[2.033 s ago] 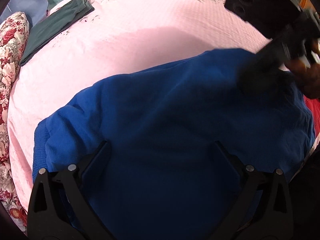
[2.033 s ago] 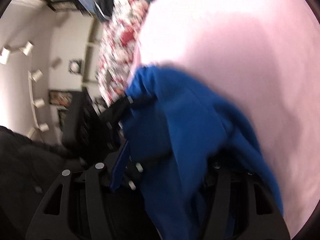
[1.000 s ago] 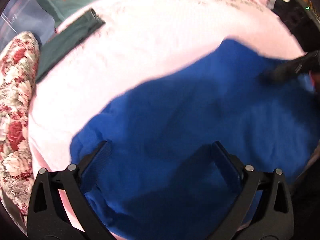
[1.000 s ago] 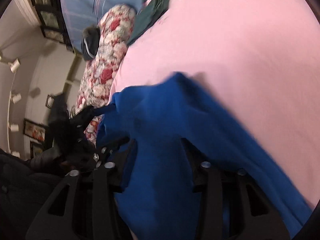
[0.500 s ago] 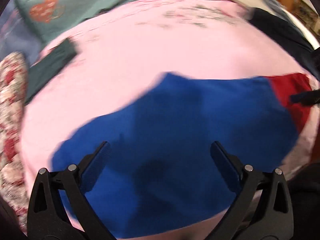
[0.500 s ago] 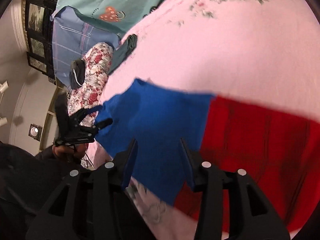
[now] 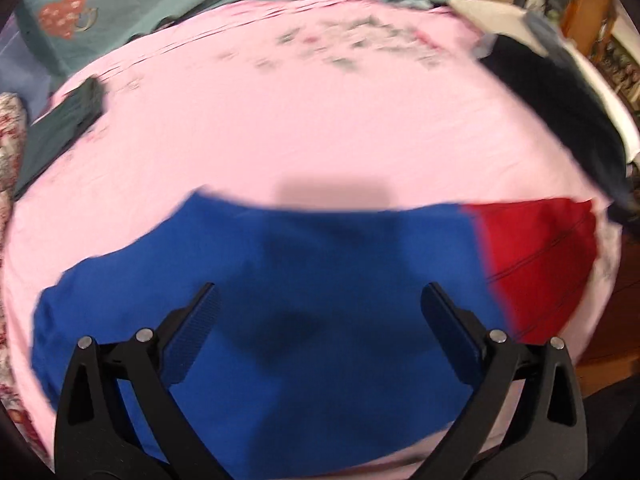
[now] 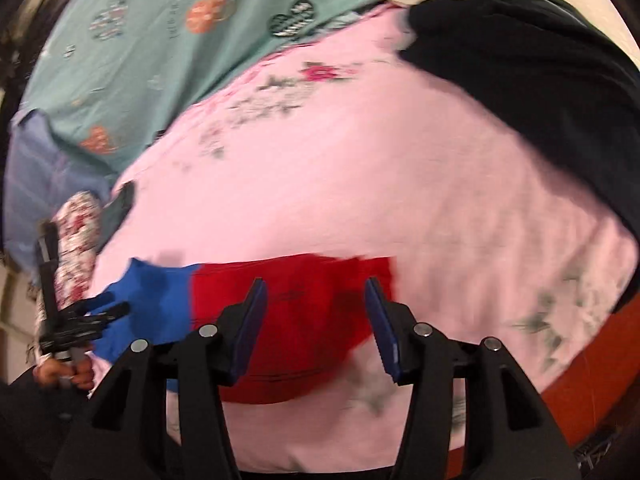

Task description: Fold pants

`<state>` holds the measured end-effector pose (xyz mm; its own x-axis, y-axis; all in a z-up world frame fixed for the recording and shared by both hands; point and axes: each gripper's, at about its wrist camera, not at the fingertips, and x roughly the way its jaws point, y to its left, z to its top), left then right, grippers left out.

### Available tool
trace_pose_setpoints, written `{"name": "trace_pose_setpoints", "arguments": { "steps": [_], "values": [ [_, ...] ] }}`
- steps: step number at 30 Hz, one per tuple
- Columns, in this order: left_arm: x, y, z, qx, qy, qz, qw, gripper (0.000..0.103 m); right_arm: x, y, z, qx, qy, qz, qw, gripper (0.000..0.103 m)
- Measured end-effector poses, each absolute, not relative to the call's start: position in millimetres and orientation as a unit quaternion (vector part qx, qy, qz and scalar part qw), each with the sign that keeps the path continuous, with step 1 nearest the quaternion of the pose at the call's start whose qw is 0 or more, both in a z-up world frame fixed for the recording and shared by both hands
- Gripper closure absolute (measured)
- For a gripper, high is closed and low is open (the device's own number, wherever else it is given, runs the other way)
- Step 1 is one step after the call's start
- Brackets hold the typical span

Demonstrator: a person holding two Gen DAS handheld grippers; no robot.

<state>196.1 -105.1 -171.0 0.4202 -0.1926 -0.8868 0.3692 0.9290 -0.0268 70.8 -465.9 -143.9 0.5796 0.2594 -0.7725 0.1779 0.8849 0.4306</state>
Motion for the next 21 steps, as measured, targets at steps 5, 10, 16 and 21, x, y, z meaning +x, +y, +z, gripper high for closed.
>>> {"name": "trace_pose_setpoints", "arguments": {
  "steps": [5,10,16,21],
  "values": [
    [155.9,-173.1,-164.1,0.104,0.506,-0.221,0.827,0.002,81.0,-489.7,-171.0,0.244,0.481,0.028,0.842,0.051],
    [128.6,-217.8,-179.6,0.145,0.524,-0.245,0.803,0.002,91.2,-493.6,-196.1,0.236,0.495,0.062,0.834,0.047],
    [125.0,-245.5,-185.8,0.175,0.520,-0.229,0.804,0.002,91.5,-499.3,-201.7,0.258,0.488,0.096,0.828,0.044],
    [121.7,-268.0,-178.3,0.172,0.505,-0.266,0.803,0.002,91.9,-497.9,-201.9,0.266,0.492,0.107,0.822,0.051]
  ]
}}
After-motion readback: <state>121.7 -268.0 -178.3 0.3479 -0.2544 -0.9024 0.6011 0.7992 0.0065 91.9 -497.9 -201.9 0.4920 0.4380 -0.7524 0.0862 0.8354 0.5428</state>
